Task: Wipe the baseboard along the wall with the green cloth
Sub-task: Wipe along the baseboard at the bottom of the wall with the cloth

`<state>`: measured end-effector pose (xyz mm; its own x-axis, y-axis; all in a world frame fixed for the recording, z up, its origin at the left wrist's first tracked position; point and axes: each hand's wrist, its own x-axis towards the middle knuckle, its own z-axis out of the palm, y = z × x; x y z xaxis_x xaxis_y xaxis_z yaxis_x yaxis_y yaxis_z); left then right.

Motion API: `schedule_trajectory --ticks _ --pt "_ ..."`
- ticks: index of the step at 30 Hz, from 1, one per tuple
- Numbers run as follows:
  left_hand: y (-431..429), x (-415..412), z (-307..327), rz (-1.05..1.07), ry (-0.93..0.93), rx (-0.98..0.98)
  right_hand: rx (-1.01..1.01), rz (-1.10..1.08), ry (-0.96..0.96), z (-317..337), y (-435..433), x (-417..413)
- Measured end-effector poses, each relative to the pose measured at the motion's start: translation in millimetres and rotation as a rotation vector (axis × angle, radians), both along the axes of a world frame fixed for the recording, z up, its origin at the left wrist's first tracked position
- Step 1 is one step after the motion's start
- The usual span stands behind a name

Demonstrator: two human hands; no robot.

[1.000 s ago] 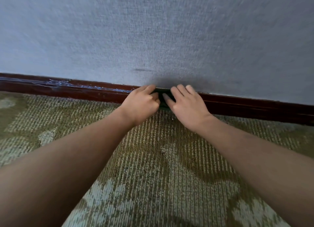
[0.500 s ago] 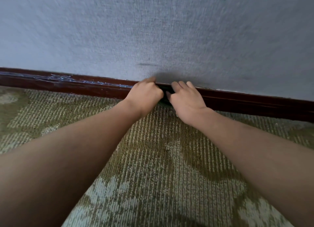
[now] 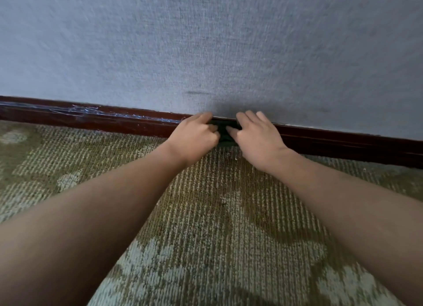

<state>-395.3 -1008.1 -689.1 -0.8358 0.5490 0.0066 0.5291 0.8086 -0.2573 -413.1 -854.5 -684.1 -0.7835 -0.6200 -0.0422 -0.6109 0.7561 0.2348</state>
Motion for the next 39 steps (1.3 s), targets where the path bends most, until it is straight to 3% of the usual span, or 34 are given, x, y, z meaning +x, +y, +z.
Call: schedule_trajectory --ticks 8,13,19,23,28,39 --pt "8 -13 -4 0.102 -0.067 0.029 0.063 -0.007 0.012 -24 7 1" --pt "17 -19 4 0.18 -0.129 0.075 -0.012 -0.031 -0.069 -23 5 -9" --pt "13 4 -5 0.05 -0.155 -0.027 0.033 0.088 -0.127 -16 7 3" --pt "0 13 -10 -0.026 -0.097 -0.036 0.045 0.119 -0.044 -16 5 11" --pt "-14 3 0 0.047 -0.003 0.023 0.004 0.065 0.057 -11 -6 3" --pt "-27 -12 -10 0.162 -0.081 0.103 -0.032 0.04 0.014 -27 -24 -4"
